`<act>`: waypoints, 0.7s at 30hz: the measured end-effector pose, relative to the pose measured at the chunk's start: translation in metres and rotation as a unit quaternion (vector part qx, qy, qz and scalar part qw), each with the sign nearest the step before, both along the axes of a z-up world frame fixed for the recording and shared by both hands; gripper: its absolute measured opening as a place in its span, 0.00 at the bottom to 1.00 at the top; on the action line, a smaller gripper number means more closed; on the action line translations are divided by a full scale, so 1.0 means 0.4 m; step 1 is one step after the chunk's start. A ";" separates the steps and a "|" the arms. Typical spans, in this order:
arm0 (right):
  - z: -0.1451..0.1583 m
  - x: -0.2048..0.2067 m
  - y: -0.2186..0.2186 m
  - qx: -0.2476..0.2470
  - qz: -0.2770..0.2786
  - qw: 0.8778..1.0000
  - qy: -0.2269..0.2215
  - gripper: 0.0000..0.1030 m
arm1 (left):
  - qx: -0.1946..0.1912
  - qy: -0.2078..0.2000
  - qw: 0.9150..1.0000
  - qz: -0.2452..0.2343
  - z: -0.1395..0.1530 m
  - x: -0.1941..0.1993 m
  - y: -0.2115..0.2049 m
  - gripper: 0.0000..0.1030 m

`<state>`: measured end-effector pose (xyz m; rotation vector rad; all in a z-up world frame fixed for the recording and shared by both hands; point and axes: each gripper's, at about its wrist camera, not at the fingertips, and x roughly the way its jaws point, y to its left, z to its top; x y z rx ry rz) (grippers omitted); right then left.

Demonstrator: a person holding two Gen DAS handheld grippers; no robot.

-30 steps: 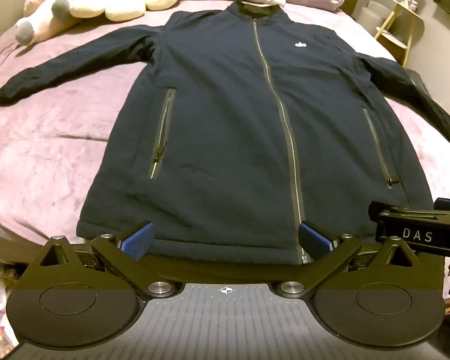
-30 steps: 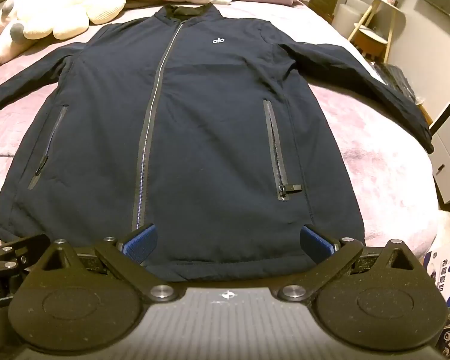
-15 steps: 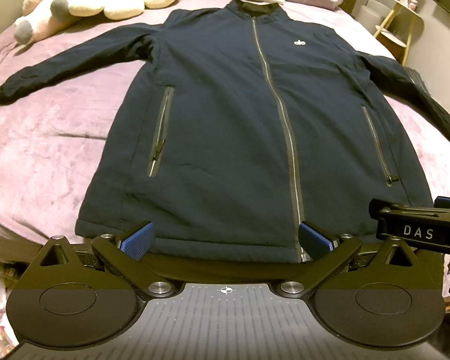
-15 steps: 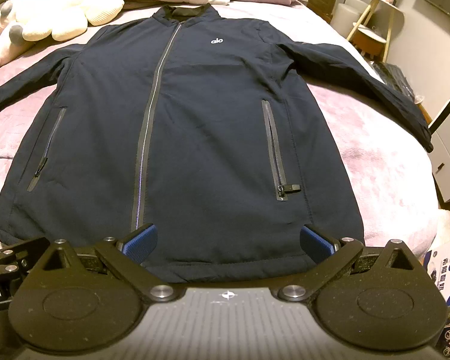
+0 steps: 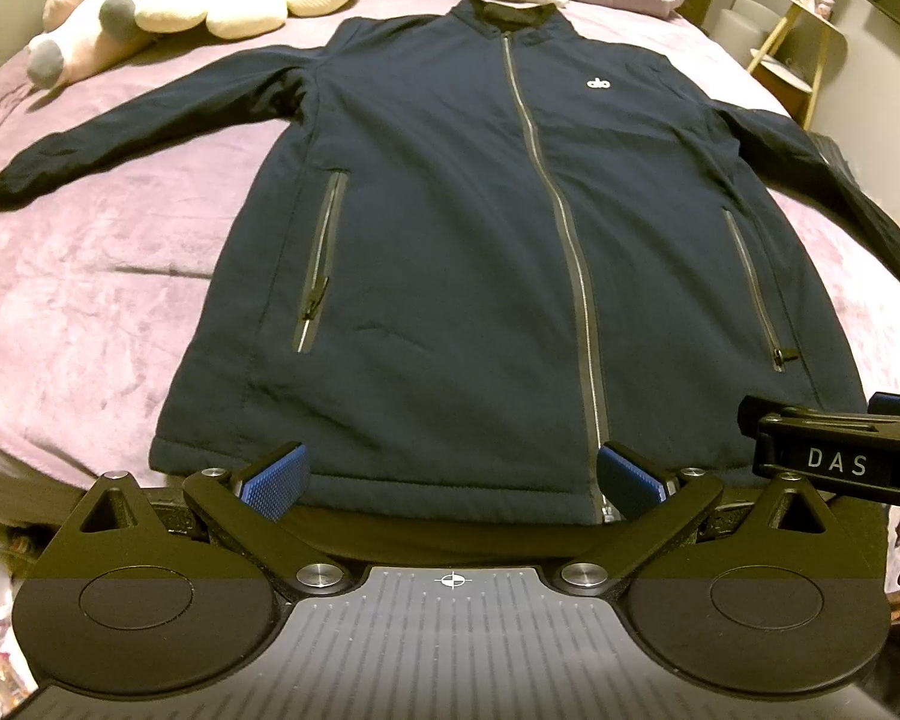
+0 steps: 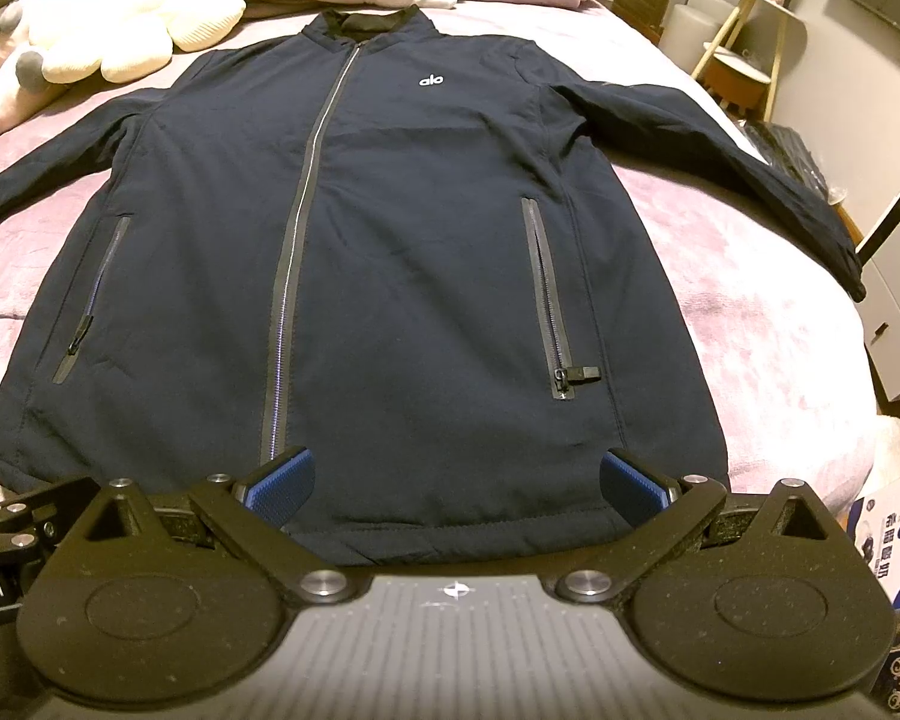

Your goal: Fold large clothes

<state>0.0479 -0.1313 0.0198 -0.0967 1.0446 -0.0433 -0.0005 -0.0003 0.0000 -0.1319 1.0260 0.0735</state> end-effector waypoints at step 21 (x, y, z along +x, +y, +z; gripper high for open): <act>0.000 -0.001 0.000 0.001 0.000 1.000 0.000 0.98 | 0.001 -0.001 1.000 0.000 -0.009 -0.006 -0.005 1.00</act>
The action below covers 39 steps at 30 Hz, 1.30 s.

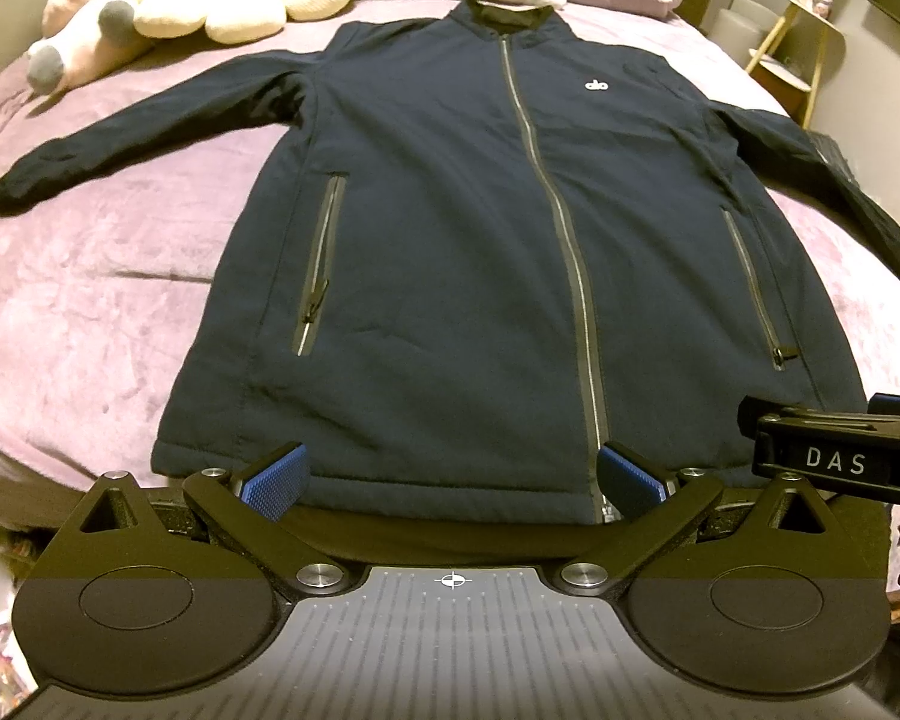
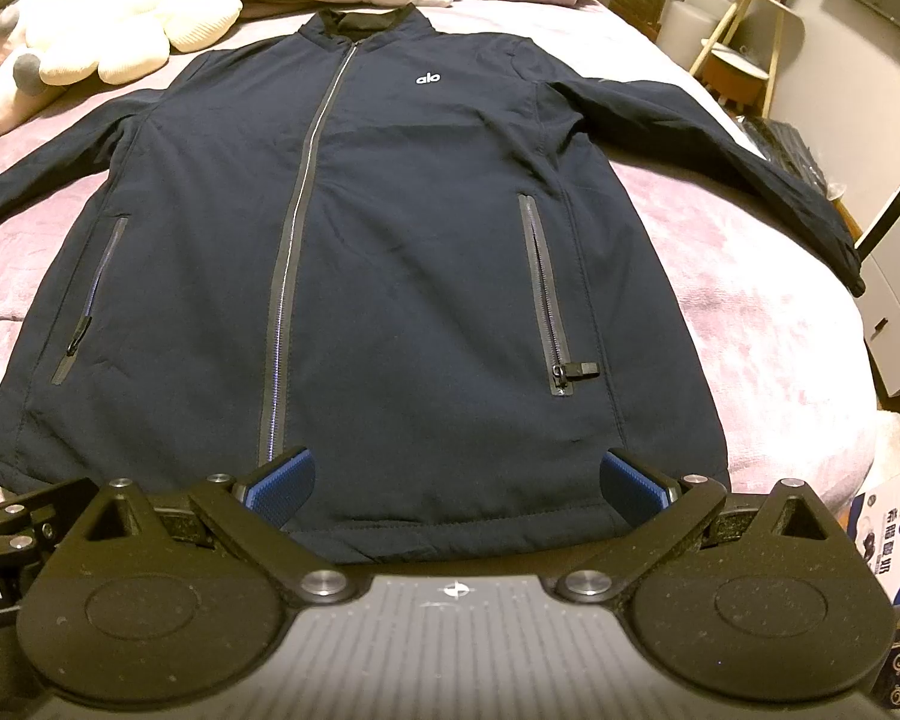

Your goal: Fold large clothes

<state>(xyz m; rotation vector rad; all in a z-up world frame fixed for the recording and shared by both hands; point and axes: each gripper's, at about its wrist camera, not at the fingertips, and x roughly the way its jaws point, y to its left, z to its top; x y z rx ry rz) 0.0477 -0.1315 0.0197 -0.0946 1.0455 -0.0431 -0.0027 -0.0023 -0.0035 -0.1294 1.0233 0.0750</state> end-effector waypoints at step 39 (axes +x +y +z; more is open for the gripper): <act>-0.007 -0.005 -0.016 0.004 -0.004 1.000 -0.002 0.98 | 0.006 -0.004 1.000 -0.003 0.016 0.002 -0.005 1.00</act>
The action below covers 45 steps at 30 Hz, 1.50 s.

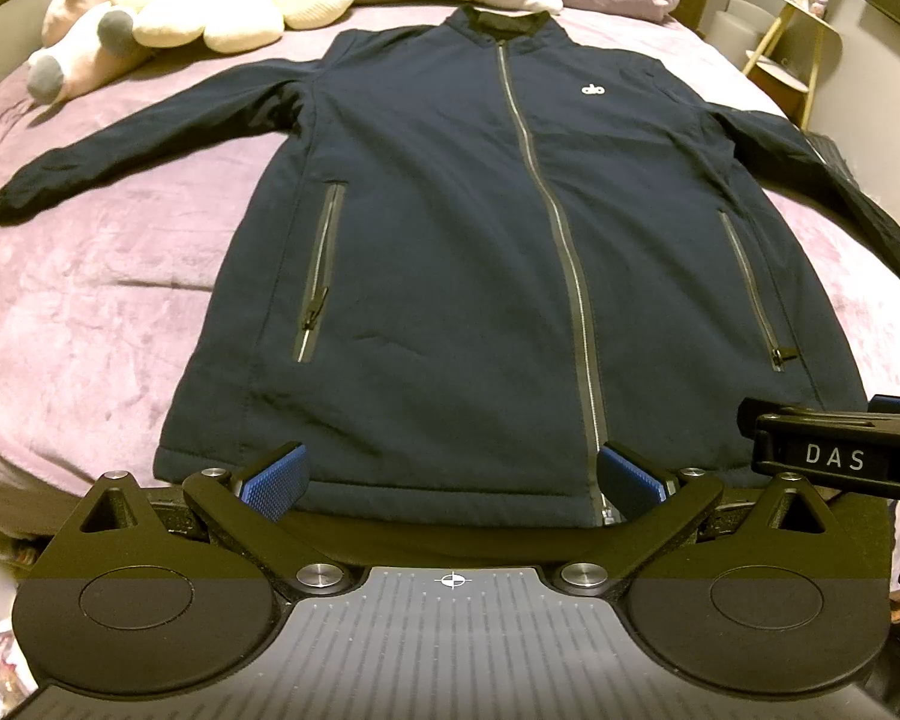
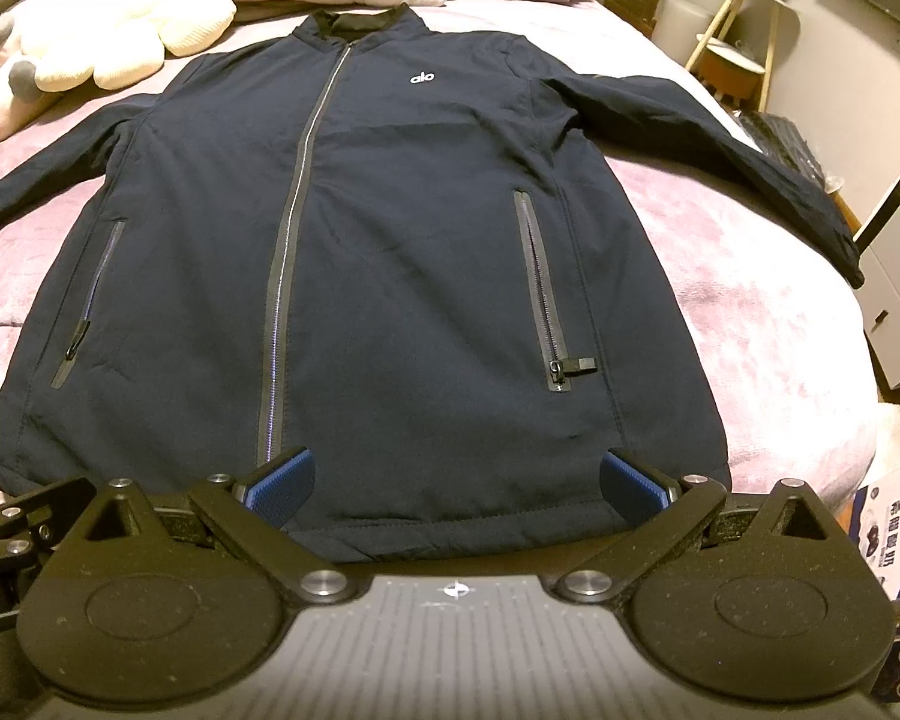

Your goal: Fold large clothes

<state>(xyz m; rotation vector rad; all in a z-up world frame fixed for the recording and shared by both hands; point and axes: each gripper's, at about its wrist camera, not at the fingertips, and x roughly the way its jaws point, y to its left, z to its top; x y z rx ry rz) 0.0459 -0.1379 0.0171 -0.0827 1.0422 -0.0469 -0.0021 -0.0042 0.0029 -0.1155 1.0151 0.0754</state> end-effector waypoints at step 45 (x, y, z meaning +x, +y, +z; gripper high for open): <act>-0.013 0.146 -0.441 0.290 -0.117 0.927 -0.209 0.98 | -0.017 -0.070 0.997 -0.016 -0.028 0.220 -0.004 1.00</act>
